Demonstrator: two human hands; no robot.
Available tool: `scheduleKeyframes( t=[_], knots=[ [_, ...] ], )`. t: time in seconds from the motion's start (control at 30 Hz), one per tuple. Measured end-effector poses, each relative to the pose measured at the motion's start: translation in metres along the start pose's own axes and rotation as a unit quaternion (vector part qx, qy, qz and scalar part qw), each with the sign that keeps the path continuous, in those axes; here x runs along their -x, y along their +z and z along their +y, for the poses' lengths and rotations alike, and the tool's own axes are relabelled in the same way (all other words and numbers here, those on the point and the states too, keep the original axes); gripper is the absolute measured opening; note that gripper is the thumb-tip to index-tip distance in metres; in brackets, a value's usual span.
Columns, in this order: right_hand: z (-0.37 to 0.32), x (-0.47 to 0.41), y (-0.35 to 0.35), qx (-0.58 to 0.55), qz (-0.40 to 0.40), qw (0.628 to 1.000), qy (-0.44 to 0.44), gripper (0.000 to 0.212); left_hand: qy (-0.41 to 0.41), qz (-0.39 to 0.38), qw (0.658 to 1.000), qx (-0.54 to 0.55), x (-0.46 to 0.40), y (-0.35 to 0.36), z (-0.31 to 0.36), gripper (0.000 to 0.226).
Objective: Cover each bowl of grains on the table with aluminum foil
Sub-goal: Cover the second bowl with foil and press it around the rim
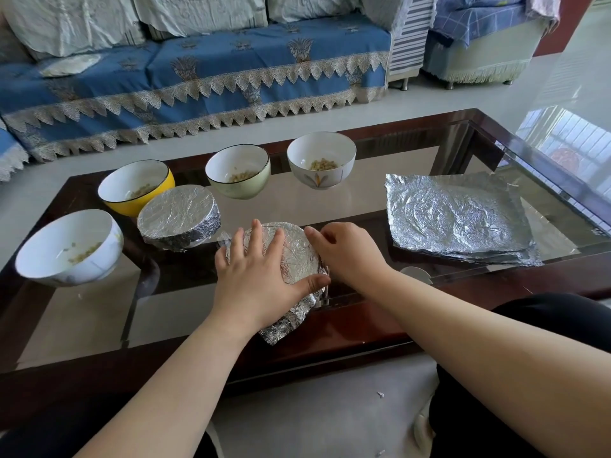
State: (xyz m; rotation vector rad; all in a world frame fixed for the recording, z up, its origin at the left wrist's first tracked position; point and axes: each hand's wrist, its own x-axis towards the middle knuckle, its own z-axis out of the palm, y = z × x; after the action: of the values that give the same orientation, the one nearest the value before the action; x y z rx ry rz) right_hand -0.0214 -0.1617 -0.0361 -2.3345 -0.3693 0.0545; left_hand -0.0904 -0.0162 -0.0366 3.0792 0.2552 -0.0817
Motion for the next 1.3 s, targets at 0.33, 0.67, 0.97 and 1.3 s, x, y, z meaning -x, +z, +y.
scheduleKeyframes(
  t=[0.33, 0.67, 0.97, 1.3],
  knots=[
    [0.007, 0.005, 0.002, 0.010, -0.027, 0.999, -0.014, 0.040, -0.011, -0.001, 1.000, 0.004, 0.001, -0.002, 0.001, 0.130],
    [0.014, -0.020, -0.006, -0.013, -0.057, 0.996, -0.067, 0.036, -0.013, -0.044, 0.999, -0.017, 0.015, -0.017, 0.002, 0.118],
    [0.027, 0.007, 0.019, -0.250, 0.009, 0.967, 0.042, 0.034, 0.028, -0.024, 0.999, 0.029, 0.005, -0.004, -0.001, 0.137],
    [0.031, 0.013, 0.029, -0.350, 0.032, 0.930, 0.105, 0.022, 0.025, -0.006, 0.999, 0.025, 0.006, -0.002, -0.002, 0.133]
  ],
)
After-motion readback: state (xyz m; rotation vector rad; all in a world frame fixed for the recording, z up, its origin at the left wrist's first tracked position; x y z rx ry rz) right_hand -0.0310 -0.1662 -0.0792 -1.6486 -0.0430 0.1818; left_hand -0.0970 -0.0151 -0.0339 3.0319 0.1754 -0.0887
